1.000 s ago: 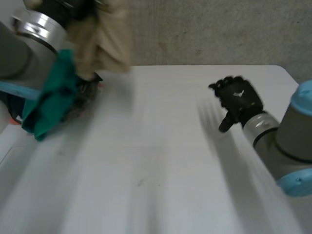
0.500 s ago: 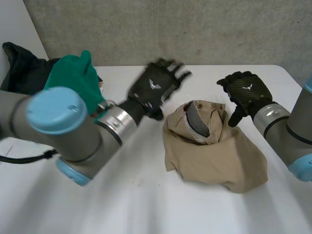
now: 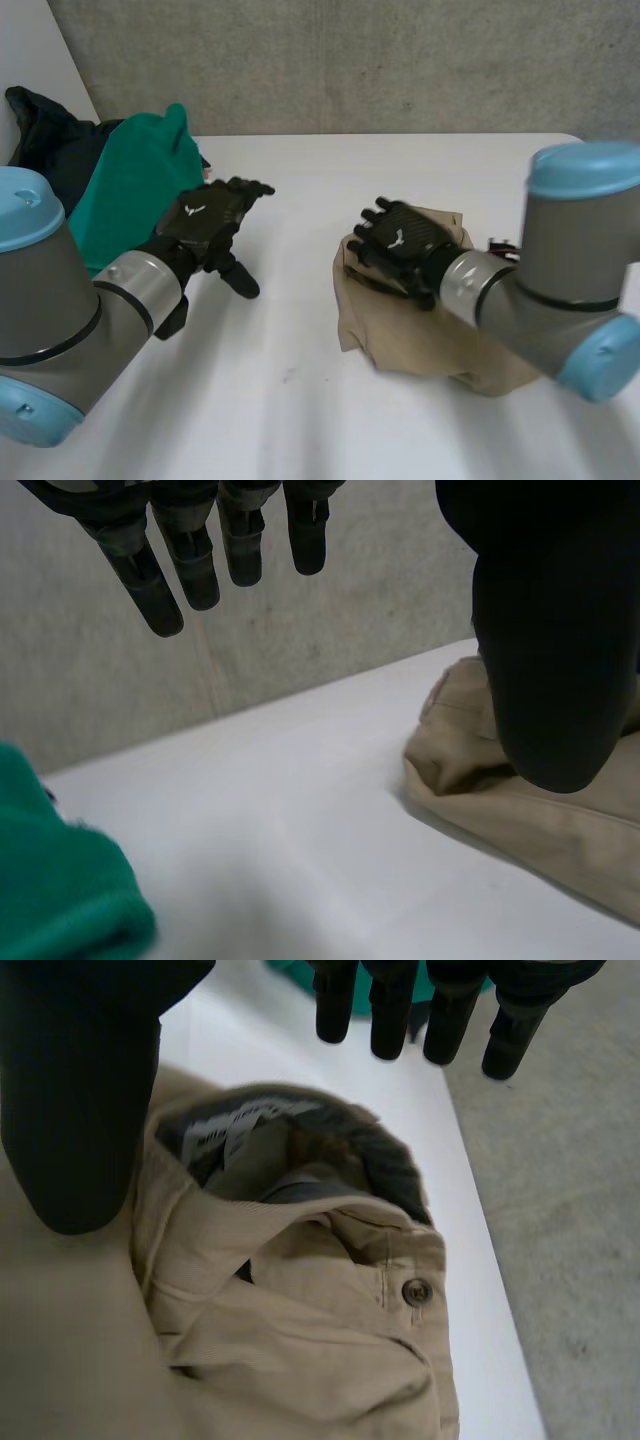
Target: Fold the laundry.
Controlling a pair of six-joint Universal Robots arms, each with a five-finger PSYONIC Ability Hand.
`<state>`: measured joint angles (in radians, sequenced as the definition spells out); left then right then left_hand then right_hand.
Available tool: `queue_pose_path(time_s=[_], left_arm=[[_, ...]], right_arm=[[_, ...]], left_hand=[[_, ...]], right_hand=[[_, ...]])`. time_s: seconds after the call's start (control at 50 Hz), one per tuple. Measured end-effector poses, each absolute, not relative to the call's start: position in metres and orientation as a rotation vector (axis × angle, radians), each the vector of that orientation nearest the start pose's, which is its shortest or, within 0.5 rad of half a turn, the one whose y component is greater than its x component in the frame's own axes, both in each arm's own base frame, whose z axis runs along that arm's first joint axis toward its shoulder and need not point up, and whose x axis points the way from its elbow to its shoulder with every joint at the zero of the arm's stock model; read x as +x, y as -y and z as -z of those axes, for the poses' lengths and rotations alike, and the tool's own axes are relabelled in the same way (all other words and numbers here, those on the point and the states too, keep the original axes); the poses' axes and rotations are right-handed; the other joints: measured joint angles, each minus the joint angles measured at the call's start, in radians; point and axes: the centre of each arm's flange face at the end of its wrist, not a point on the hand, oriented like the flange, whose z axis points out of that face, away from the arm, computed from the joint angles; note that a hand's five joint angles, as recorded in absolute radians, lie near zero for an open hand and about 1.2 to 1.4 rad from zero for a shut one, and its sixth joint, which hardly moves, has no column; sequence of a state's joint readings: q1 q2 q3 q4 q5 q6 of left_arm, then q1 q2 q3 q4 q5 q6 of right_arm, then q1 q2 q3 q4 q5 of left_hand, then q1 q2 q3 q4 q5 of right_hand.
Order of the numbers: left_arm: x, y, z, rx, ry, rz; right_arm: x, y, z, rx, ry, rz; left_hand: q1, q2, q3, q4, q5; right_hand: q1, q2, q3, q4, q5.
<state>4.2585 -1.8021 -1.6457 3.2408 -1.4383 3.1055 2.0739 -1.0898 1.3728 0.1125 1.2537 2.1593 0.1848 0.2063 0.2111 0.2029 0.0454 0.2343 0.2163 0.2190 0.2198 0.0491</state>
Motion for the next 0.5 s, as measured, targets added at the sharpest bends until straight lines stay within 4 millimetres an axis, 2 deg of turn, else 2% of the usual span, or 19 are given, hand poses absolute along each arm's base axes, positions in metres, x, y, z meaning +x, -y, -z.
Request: queue_pose_path(time_s=[0.06, 0.1, 0.14, 0.16, 0.26, 0.32, 0.36, 0.44, 0.5], left_arm=[[-0.271, 0.234, -0.219, 0.653, -2.814, 2.114], [-0.270, 0.236, -0.216, 0.613, -2.857, 2.095], [-0.271, 0.239, -0.214, 0.575, -2.891, 2.085], [-0.271, 0.241, -0.213, 0.562, -2.901, 2.085], [-0.278, 0.251, -0.211, 0.535, -2.918, 2.099], [-0.285, 0.259, -0.210, 0.529, -2.911, 2.123], [-0.292, 0.266, -0.209, 0.523, -2.903, 2.145], [-0.307, 0.277, -0.207, 0.500, -2.903, 2.166], [-0.319, 0.281, -0.204, 0.490, -2.932, 2.157]], right_arm=[[0.324, 0.248, -0.176, -2.077, -1.656, 1.794], [0.327, 0.253, -0.164, -2.150, -1.629, 1.814], [0.330, 0.260, -0.153, -2.216, -1.613, 1.838], [0.331, 0.263, -0.151, -2.236, -1.610, 1.850], [0.334, 0.273, -0.154, -2.241, -1.613, 1.919], [0.336, 0.274, -0.174, -2.150, -1.610, 1.991], [0.336, 0.271, -0.201, -2.027, -1.593, 2.064], [0.327, 0.262, -0.269, -1.738, -1.524, 2.207], [0.318, 0.256, -0.300, -1.594, -1.490, 2.249]], left_hand=[[0.000, 0.000, 0.000, 0.000, 0.000], [0.000, 0.000, 0.000, 0.000, 0.000], [0.000, 0.000, 0.000, 0.000, 0.000], [0.000, 0.000, 0.000, 0.000, 0.000], [0.000, 0.000, 0.000, 0.000, 0.000], [0.000, 0.000, 0.000, 0.000, 0.000], [0.000, 0.000, 0.000, 0.000, 0.000], [0.000, 0.000, 0.000, 0.000, 0.000], [0.000, 0.000, 0.000, 0.000, 0.000]], right_hand=[[0.177, 0.193, 0.180, 0.177, 0.172], [0.405, 0.412, 0.403, 0.400, 0.371], [0.687, 0.766, 0.752, 0.738, 0.672], [0.773, 0.867, 0.841, 0.849, 0.779], [0.826, 0.946, 0.932, 0.968, 0.890], [0.826, 0.946, 0.932, 0.970, 0.890], [0.832, 0.946, 0.932, 0.971, 0.890], [0.832, 0.946, 0.961, 0.971, 0.890], [0.832, 0.946, 0.963, 0.971, 0.898]])
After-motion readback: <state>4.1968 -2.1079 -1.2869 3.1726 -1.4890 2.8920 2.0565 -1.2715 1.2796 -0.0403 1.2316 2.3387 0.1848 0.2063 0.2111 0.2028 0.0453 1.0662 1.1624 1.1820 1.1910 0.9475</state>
